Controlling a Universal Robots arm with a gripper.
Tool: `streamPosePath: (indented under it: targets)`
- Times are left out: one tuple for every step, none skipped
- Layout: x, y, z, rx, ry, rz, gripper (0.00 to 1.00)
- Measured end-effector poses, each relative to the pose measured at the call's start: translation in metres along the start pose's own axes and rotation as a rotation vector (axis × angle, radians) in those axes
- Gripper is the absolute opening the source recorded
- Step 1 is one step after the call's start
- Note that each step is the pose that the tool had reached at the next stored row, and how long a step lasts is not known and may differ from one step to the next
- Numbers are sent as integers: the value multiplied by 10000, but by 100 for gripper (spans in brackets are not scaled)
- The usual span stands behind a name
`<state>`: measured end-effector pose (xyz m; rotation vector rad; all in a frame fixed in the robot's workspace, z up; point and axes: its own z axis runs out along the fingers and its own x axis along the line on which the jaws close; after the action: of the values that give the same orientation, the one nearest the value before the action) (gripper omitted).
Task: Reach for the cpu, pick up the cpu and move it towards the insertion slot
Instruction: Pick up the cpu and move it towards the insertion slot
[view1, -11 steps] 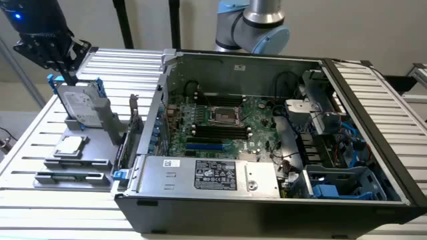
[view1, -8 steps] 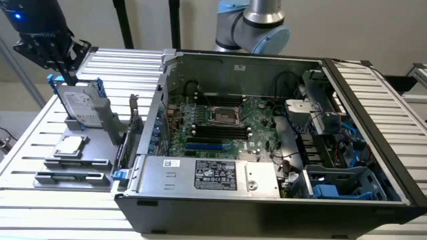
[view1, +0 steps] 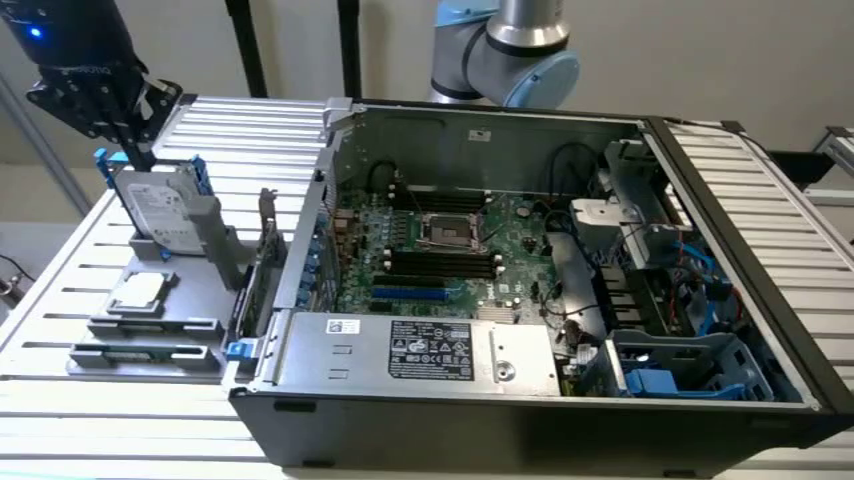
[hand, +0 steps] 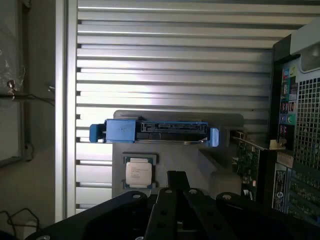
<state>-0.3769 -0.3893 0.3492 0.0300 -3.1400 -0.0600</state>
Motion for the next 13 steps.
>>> streamPosePath:
  targets:
    - [0, 0, 0, 0, 0, 0, 11]
    - [0, 0, 0, 0, 0, 0, 11]
    - [0, 0, 0, 0, 0, 0, 11]
    - [4, -2, 0, 1, 2, 0, 11]
    - [15, -4, 0, 2, 2, 0, 11]
    - [36, -10, 2, 0, -2, 1, 11]
    - [50, -31, 1, 0, -2, 0, 11]
    - [64, -60, 0, 1, -1, 1, 11]
    - [79, -96, 0, -1, -3, 2, 11]
    - [93, -132, -1, -1, -4, 1, 11]
    - [111, -170, -3, 0, -2, 1, 11]
    - [130, -210, -4, 0, -3, 0, 11]
    - [153, -246, -5, -1, -4, 0, 11]
